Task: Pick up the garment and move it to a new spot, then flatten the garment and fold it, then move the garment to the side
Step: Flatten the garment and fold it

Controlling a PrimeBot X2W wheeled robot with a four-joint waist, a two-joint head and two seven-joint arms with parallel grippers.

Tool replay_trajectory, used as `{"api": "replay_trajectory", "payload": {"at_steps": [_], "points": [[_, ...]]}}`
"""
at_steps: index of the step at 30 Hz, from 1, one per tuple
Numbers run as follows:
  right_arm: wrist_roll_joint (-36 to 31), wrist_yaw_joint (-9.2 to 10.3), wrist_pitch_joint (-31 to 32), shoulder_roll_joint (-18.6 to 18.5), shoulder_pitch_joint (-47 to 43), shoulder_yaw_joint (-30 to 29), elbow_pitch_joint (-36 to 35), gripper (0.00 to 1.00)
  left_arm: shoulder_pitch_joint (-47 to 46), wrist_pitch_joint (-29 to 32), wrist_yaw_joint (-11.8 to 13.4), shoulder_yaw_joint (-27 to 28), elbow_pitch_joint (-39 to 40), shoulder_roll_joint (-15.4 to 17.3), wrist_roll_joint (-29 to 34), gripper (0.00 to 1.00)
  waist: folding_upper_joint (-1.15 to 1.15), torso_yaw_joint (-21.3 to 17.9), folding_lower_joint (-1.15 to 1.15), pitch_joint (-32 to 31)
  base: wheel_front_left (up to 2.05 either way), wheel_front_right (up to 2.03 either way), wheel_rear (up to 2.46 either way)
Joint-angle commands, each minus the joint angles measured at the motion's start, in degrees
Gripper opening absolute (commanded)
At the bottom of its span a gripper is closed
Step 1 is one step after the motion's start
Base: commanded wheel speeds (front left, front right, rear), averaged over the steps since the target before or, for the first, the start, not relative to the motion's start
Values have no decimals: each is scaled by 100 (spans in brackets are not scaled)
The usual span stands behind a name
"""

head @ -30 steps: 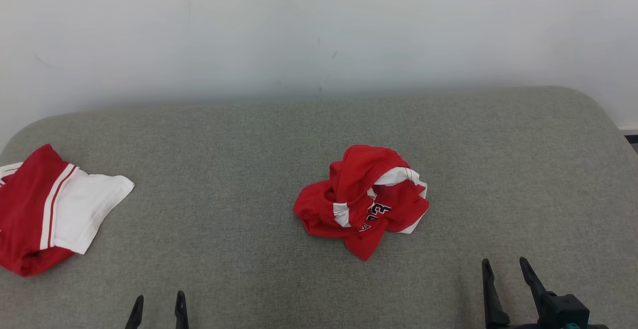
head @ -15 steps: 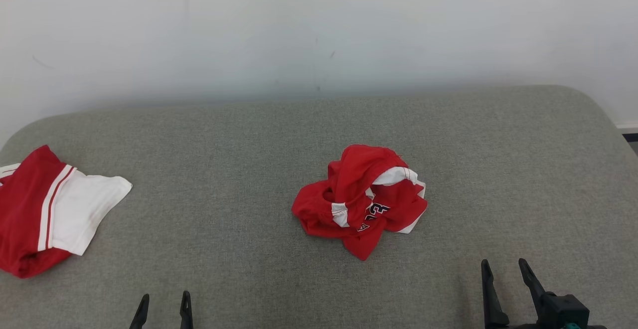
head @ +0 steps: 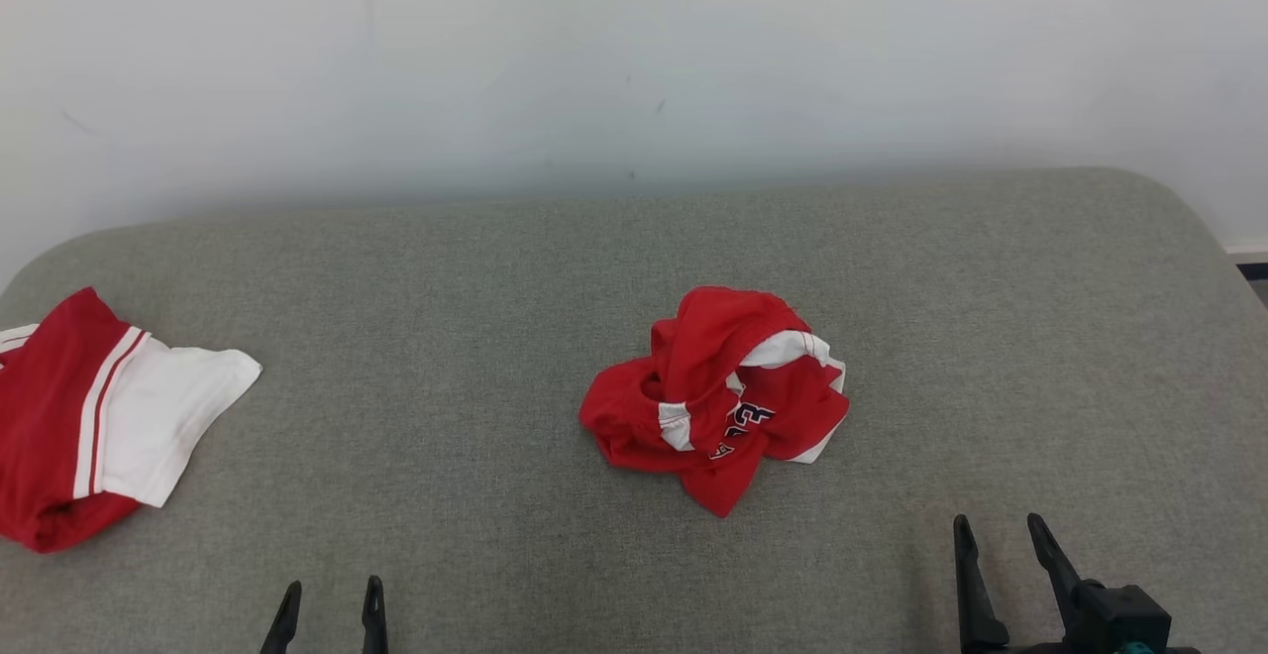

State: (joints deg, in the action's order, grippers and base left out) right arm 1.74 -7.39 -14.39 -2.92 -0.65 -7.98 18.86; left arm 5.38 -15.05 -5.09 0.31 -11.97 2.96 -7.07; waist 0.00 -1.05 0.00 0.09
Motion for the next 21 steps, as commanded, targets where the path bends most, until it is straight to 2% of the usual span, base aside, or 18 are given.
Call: {"api": "replay_trajectory", "payload": {"at_steps": [1, 12, 17, 18, 19, 21], "points": [[28, -20, -31, 7, 17, 9, 7, 100, -57, -19, -17, 5, 4, -11, -3, 100, 0, 3, 0, 2, 0, 0, 0], [80, -20, -35, 6, 47, 112, 54, 100, -204, -19, -96, -235, 212, -13, -23, 100, 0, -157, 0, -10, 0, 0, 0], [116, -20, -34, 6, 37, 164, 73, 100, -449, -19, -199, -694, 165, 92, -1, 100, 0, -336, 0, 9, 0, 0, 0], [129, -20, -35, 6, 42, 177, 84, 100, -660, 53, -224, -1024, 85, 223, -15, 100, 0, -443, 0, 27, 0, 0, 0], [129, -20, -35, 6, 42, 177, 84, 100, -660, 53, -224, -1024, 85, 223, -15, 100, 0, -443, 0, 27, 0, 0, 0], [147, -20, -36, 6, 55, 186, 93, 100, -921, 158, -246, -1376, 52, 340, -63, 100, 0, -552, 0, 54, 0, 0, 0]]}}
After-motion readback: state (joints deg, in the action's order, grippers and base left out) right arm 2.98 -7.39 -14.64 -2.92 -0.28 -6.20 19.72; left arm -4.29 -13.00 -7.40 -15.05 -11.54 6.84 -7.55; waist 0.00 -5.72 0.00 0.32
